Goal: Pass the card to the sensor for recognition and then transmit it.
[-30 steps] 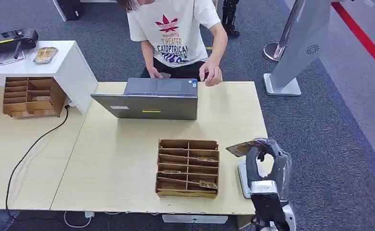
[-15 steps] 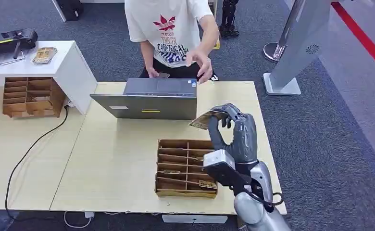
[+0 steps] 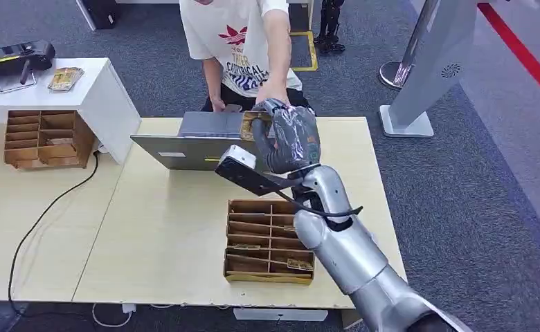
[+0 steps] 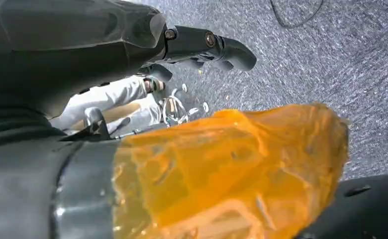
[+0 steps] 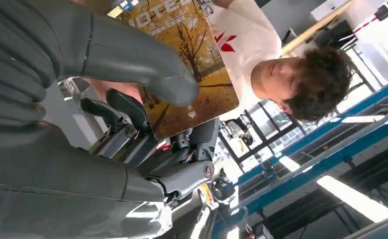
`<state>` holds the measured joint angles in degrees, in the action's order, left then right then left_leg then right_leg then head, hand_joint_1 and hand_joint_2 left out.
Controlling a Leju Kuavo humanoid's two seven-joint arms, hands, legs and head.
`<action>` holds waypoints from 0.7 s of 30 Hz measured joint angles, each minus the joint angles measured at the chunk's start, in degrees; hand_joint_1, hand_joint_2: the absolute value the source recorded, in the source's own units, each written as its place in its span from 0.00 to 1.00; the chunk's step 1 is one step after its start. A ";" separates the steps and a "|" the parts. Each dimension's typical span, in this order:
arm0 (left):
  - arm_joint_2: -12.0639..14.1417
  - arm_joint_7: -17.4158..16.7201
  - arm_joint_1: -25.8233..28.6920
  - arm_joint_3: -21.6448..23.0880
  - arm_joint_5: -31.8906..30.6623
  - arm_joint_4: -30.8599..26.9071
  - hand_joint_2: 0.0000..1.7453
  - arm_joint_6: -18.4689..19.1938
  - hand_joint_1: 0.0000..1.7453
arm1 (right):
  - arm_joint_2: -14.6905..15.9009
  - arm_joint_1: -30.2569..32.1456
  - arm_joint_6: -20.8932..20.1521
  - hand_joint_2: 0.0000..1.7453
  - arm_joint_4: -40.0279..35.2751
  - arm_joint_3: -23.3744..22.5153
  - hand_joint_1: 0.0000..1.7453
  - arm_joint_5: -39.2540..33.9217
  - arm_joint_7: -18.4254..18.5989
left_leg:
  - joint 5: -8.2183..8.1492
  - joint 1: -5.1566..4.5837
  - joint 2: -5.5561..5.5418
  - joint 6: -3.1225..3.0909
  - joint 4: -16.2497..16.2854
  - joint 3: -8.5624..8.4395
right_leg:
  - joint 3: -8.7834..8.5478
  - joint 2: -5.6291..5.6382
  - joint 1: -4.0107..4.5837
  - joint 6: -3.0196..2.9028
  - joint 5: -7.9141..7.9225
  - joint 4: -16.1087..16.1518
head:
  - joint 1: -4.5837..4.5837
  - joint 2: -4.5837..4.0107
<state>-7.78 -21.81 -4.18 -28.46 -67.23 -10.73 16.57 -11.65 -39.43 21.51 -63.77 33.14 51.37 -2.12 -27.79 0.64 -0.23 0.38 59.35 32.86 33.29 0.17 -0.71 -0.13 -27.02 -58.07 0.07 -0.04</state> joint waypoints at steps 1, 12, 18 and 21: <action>0.07 0.00 -0.08 0.11 -0.09 0.00 0.00 0.22 0.00 | -0.28 -0.44 0.17 1.00 0.80 0.11 1.00 0.30 0.04 | 0.00 0.00 0.00 0.00 0.00 0.00 | 0.00 0.00 0.00 0.00 0.00 0.00 | 0.00 0.00; 0.37 -0.02 -0.99 1.86 -2.21 0.00 0.00 0.92 0.00 | -1.68 -2.54 1.40 1.00 5.79 1.29 0.00 4.41 1.01 | 0.00 0.00 0.00 0.00 0.00 0.01 | 0.02 0.00 0.00 0.00 0.00 0.00 | 0.00 0.00; 0.37 -0.02 -1.01 2.29 -2.40 0.00 0.00 1.07 0.00 | -1.70 -2.54 1.40 1.00 6.88 1.31 0.00 4.63 1.03 | 0.00 0.00 0.00 0.00 0.01 0.01 | 0.02 0.00 0.00 0.00 0.00 0.00 | 0.00 0.00; 0.37 -0.02 -1.02 2.32 -2.54 0.00 0.00 1.09 0.00 | -1.73 -2.54 1.42 1.00 7.19 1.31 0.00 4.68 1.03 | 0.00 0.00 0.00 0.00 0.01 0.01 | 0.02 0.00 0.00 0.00 0.00 0.00 | 0.00 0.00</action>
<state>-7.41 -21.84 -5.20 -26.14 -69.77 -10.73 17.66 -13.38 -41.98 22.93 -56.59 34.45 56.04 -1.09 -27.79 0.64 -0.23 0.38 59.36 32.88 33.31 0.17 -0.71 -0.12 -27.01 -58.07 0.07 -0.04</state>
